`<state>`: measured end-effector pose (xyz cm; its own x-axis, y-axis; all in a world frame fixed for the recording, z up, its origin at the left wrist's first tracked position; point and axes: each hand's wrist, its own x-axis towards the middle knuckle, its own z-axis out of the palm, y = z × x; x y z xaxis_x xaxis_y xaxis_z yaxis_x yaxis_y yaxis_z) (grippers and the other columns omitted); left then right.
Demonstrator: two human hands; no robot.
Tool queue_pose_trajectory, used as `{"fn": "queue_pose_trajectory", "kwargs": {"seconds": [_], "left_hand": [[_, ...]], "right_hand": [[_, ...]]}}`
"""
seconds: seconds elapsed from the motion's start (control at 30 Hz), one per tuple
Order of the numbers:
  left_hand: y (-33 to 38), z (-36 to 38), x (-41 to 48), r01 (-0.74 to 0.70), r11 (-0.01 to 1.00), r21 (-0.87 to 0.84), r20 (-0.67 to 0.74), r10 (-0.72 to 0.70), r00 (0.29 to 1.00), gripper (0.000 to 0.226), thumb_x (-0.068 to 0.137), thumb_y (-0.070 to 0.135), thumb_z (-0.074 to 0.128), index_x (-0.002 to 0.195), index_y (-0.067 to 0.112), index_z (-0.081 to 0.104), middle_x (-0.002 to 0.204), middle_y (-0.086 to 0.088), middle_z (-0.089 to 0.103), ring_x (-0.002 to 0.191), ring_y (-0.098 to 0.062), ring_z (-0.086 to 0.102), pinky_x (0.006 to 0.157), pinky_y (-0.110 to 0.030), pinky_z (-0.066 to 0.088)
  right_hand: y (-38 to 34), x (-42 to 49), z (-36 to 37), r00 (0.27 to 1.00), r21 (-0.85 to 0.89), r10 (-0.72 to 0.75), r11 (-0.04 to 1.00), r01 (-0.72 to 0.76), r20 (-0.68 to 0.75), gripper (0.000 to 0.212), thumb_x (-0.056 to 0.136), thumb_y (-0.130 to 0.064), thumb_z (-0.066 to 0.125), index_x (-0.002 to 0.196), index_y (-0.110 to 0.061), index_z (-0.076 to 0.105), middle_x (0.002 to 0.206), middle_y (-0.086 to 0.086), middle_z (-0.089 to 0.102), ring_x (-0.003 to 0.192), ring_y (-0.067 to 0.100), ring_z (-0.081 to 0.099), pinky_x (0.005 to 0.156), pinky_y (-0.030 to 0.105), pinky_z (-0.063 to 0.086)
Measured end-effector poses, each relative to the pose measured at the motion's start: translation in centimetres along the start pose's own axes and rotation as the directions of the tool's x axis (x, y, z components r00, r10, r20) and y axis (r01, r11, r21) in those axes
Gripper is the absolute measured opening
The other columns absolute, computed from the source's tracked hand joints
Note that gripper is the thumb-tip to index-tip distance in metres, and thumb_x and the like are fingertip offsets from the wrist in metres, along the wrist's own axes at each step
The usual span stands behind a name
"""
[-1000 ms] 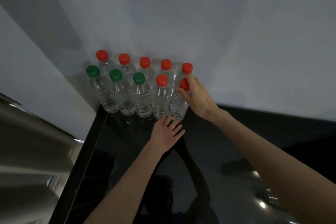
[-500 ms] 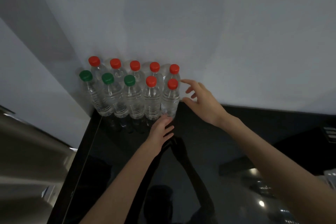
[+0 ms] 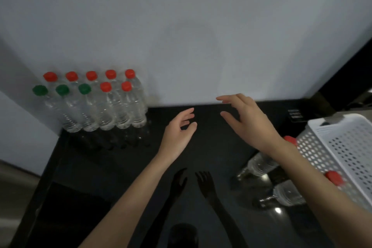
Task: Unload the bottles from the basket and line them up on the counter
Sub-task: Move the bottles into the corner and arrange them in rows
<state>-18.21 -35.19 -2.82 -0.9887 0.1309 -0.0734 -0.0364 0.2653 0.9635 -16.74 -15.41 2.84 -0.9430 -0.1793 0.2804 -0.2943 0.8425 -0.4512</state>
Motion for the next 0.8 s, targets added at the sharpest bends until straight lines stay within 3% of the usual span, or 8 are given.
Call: {"fn": "queue_pose_trajectory", "kwargs": {"seconds": [0.2, 0.3, 0.4, 0.5, 0.6, 0.7, 0.8], "left_hand": [[3.2, 11.0, -1.6, -0.073, 0.997, 0.031, 0.125, 0.068, 0.990, 0.048, 0.093, 0.023, 0.060, 0.138, 0.031, 0.046, 0.128, 0.013, 0.055, 0.118, -0.004, 0.051, 0.092, -0.016, 0.040], [3.8, 15.5, -2.2, -0.111, 0.990, 0.085, 0.202, 0.092, 0.975, 0.053, 0.092, 0.027, 0.061, 0.141, 0.032, 0.042, 0.135, 0.009, 0.050, 0.124, -0.007, 0.048, 0.099, -0.025, 0.044], [4.1, 18.8, -2.2, -0.189, 0.952, 0.241, 0.294, 0.114, 0.949, 0.062, 0.090, 0.035, 0.062, 0.146, 0.029, 0.035, 0.142, 0.003, 0.044, 0.129, -0.011, 0.044, 0.105, -0.034, 0.042], [4.2, 20.9, -1.8, -0.321, 0.820, 0.474, 0.344, 0.163, 0.925, 0.066, 0.088, 0.035, 0.065, 0.146, 0.027, 0.034, 0.139, 0.000, 0.046, 0.126, -0.016, 0.046, 0.100, -0.040, 0.046], [4.4, 22.2, -1.5, -0.385, 0.681, 0.623, 0.343, 0.205, 0.917, 0.057, 0.085, 0.035, 0.067, 0.136, 0.026, 0.042, 0.123, 0.000, 0.050, 0.111, -0.016, 0.052, 0.090, -0.038, 0.050], [4.7, 22.7, -1.2, -0.407, 0.592, 0.696, 0.323, 0.248, 0.913, 0.042, 0.086, 0.041, 0.062, 0.121, 0.022, 0.047, 0.108, -0.001, 0.050, 0.093, -0.016, 0.055, 0.080, -0.034, 0.051], [4.7, 22.7, -1.3, -0.427, 0.536, 0.728, 0.336, 0.264, 0.904, 0.038, 0.089, 0.041, 0.057, 0.118, 0.019, 0.045, 0.102, -0.001, 0.053, 0.088, -0.016, 0.057, 0.078, -0.033, 0.052]], "right_hand": [[6.7, -7.2, -6.2, 0.993, -0.026, 0.094, 0.995, -0.096, -0.070, 0.038, 0.092, -0.030, 0.056, 0.129, -0.028, 0.051, 0.121, -0.008, 0.054, 0.109, 0.014, 0.050, 0.081, 0.039, 0.052], [9.7, -10.6, -7.9, 0.985, -0.027, 0.155, 0.987, -0.158, -0.080, 0.040, 0.092, -0.030, 0.057, 0.131, -0.027, 0.051, 0.123, -0.006, 0.054, 0.111, 0.013, 0.050, 0.088, 0.031, 0.047], [12.0, -13.6, -8.4, 0.979, -0.032, 0.196, 0.980, -0.198, -0.050, 0.041, 0.091, -0.030, 0.058, 0.131, -0.028, 0.050, 0.123, -0.006, 0.054, 0.112, 0.013, 0.050, 0.087, 0.033, 0.049], [13.6, -15.9, -8.1, 0.974, -0.111, 0.223, 0.970, -0.218, 0.031, 0.042, 0.092, -0.034, 0.057, 0.132, -0.028, 0.049, 0.125, -0.004, 0.050, 0.116, 0.016, 0.048, 0.082, 0.031, 0.048], [14.5, -17.5, -7.5, 0.946, -0.231, 0.291, 0.939, -0.254, 0.145, 0.040, 0.091, -0.044, 0.055, 0.128, -0.027, 0.049, 0.121, -0.002, 0.046, 0.113, 0.017, 0.047, 0.076, 0.027, 0.045], [14.9, -18.3, -7.1, 0.930, -0.283, 0.330, 0.918, -0.277, 0.161, 0.033, 0.091, -0.047, 0.053, 0.113, -0.024, 0.047, 0.107, 0.001, 0.047, 0.094, 0.020, 0.053, 0.065, 0.030, 0.045], [15.2, -18.4, -6.9, 0.936, -0.353, 0.312, 0.904, -0.240, 0.164, 0.034, 0.091, -0.051, 0.050, 0.106, -0.022, 0.041, 0.094, 0.001, 0.057, 0.077, 0.023, 0.061, 0.059, 0.032, 0.047]]}}
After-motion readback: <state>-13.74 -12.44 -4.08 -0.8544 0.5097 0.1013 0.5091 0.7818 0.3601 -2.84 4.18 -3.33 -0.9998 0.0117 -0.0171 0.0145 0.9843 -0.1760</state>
